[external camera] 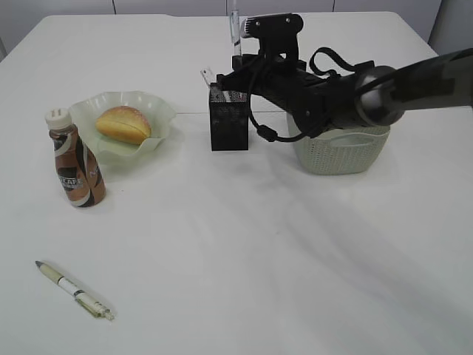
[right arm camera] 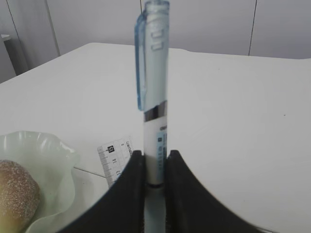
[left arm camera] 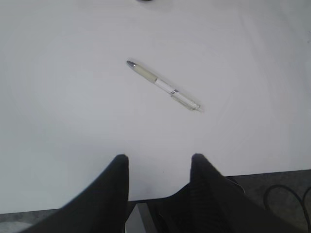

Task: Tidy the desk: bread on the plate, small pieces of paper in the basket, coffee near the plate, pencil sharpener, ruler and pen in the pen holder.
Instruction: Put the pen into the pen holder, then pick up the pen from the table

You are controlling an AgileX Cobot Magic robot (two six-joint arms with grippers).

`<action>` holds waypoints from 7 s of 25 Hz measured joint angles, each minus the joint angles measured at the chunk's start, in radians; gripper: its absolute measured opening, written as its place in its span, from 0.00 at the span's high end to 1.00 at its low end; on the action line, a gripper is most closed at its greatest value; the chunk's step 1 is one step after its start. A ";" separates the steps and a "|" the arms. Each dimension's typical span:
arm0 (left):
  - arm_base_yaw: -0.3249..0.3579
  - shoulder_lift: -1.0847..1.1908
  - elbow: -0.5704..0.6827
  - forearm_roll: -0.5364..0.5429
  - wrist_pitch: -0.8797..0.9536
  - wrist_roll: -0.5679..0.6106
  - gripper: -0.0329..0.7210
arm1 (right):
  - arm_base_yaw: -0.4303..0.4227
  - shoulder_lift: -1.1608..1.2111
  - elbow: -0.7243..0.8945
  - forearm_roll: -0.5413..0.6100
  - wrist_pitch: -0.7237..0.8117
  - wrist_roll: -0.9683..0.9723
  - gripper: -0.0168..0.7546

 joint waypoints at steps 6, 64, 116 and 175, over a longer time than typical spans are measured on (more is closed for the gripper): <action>0.000 0.000 0.000 0.000 0.000 0.000 0.55 | 0.000 0.003 0.000 0.000 -0.016 0.004 0.87; 0.000 0.000 0.000 0.002 0.000 0.000 0.55 | 0.000 0.075 -0.099 -0.081 0.088 0.017 0.56; 0.000 0.377 0.000 -0.133 -0.214 -0.473 0.53 | 0.000 -0.392 -0.103 0.117 1.660 0.023 0.53; -0.092 0.938 -0.007 -0.034 -0.471 -0.660 0.54 | 0.000 -0.392 -0.103 0.175 1.660 0.023 0.53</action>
